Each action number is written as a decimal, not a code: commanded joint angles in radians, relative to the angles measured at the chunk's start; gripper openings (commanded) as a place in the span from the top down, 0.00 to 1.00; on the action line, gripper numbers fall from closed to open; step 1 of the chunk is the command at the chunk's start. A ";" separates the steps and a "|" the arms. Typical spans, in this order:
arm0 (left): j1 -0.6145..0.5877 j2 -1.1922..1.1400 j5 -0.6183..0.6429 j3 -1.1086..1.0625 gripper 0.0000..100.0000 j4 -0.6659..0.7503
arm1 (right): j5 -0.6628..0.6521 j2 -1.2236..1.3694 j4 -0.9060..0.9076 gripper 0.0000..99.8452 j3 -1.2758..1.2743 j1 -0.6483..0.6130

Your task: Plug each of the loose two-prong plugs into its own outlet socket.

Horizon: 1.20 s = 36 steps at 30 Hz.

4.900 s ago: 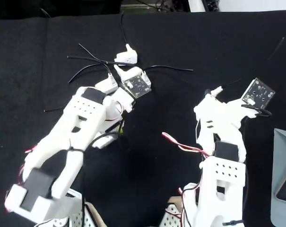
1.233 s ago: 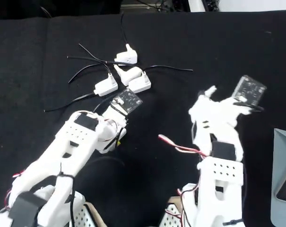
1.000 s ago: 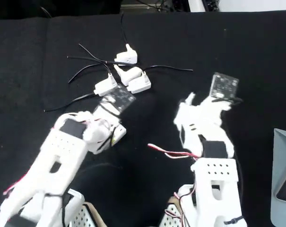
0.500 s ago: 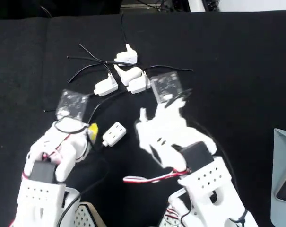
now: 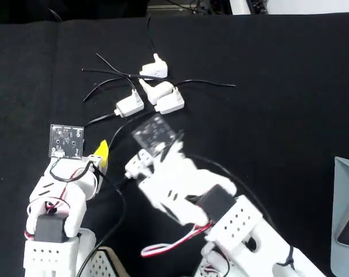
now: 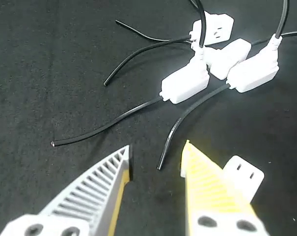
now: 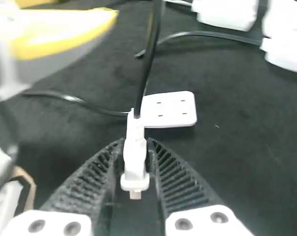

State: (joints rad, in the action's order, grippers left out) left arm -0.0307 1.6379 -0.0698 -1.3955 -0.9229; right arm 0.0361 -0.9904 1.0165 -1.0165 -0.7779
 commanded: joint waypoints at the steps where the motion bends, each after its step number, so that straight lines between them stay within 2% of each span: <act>1: 0.025 0.011 0.017 0.021 0.78 0.029 | -0.006 -0.025 -0.025 0.99 0.005 -0.046; 4: 0.062 0.011 0.020 0.044 0.74 -0.002 | -0.006 -0.025 -0.025 0.99 0.010 -0.066; 11: 0.194 0.011 0.014 0.168 0.74 -0.144 | -0.006 -0.025 -0.025 0.99 0.012 -0.078; 16: 0.272 0.011 0.011 0.200 0.74 -0.163 | -0.006 -0.025 -0.017 0.99 0.008 -0.078; 20: 0.300 0.011 -0.057 0.196 0.74 -0.163 | -0.006 -0.025 -0.017 0.99 0.004 -0.077; 23: 0.292 0.011 -0.058 0.189 0.74 -0.163 | -0.006 -0.025 -0.017 0.99 0.004 -0.072; 27: 0.202 0.011 -0.057 0.196 0.74 -0.192 | -0.006 -0.025 -0.018 0.99 0.001 -0.064; 30: 0.077 0.011 -0.014 0.188 0.74 -0.192 | -0.006 -0.018 -0.069 0.99 -0.019 -0.002; 33: -0.058 0.011 0.083 0.174 0.74 -0.181 | -0.008 -0.016 -0.232 0.99 -0.134 0.057; 36: -0.130 0.011 0.123 0.160 0.74 -0.172 | -0.008 -0.016 -0.439 0.99 -0.272 0.087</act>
State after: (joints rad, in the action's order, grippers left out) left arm -0.0583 1.6425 -0.0069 -1.2666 -1.1101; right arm 0.0361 -0.9904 0.8201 -1.1638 -0.7457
